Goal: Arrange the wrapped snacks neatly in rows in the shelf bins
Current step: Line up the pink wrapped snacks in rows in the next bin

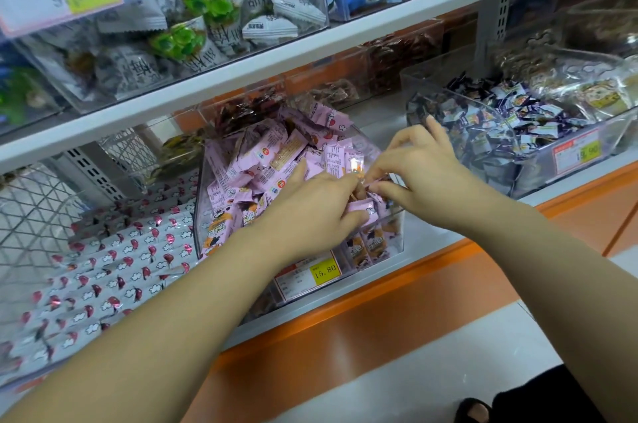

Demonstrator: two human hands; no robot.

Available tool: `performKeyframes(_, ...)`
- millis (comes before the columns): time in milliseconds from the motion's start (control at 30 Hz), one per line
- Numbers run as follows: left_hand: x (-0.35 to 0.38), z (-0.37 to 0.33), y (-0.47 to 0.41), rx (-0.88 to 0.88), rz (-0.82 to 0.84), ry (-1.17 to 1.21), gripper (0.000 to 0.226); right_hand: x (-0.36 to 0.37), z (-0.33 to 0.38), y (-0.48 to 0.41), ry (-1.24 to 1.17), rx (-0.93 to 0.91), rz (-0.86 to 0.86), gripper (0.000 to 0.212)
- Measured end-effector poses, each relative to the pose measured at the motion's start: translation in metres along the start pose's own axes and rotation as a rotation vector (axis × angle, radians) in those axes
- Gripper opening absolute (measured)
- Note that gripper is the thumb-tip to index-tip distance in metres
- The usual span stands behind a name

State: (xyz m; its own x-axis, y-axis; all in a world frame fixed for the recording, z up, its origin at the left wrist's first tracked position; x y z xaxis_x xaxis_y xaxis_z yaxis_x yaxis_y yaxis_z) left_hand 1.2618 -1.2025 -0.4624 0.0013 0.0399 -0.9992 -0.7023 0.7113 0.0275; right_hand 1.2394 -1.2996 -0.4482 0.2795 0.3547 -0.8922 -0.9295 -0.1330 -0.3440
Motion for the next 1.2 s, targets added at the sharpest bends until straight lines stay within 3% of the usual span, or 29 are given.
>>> performKeyframes(133, -0.014, -0.002, -0.004, -0.024, -0.106, 0.102, 0.036, -0.004, 0.000, 0.010, -0.013, -0.028, -0.064, 0.021)
performKeyframes(333, -0.013, -0.009, -0.017, 0.016, -0.091, 0.324, 0.040, -0.010, -0.017, 0.023, -0.294, -0.004, -0.155, 0.028)
performKeyframes(533, -0.004, -0.017, -0.020, 0.040, -0.089, 0.263, 0.046, -0.004, -0.023, 0.023, -0.415, 0.041, -0.077, 0.024)
performKeyframes(767, 0.007, -0.015, -0.012, -0.022, -0.192, 0.191, 0.034, 0.001, -0.021, 0.023, -0.392, 0.036, -0.040, 0.012)
performKeyframes(1033, 0.009, -0.010, -0.029, 0.000, 0.048, 0.254, 0.034, 0.006, -0.025, 0.018, -0.289, 0.066, -0.035, 0.013)
performKeyframes(1200, 0.015, -0.015, -0.034, 0.006, 0.159, 0.114, 0.038, 0.014, -0.033, 0.022, -0.339, 0.132, 0.050, 0.017)
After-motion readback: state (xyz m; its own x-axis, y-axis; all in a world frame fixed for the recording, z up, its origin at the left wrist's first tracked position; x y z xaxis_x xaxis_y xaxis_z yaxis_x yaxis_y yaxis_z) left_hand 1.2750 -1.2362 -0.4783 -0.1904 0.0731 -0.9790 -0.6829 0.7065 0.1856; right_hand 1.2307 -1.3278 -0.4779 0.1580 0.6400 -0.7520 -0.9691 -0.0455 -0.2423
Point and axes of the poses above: each hand's wrist, its own y-axis away from the middle knuckle, its own x-axis out of the palm, z = x × y, the point moved 9 cm from there along -y, towards the middle knuckle, and after that the axes turned 5 degrees about z, right-handed, at the moved point
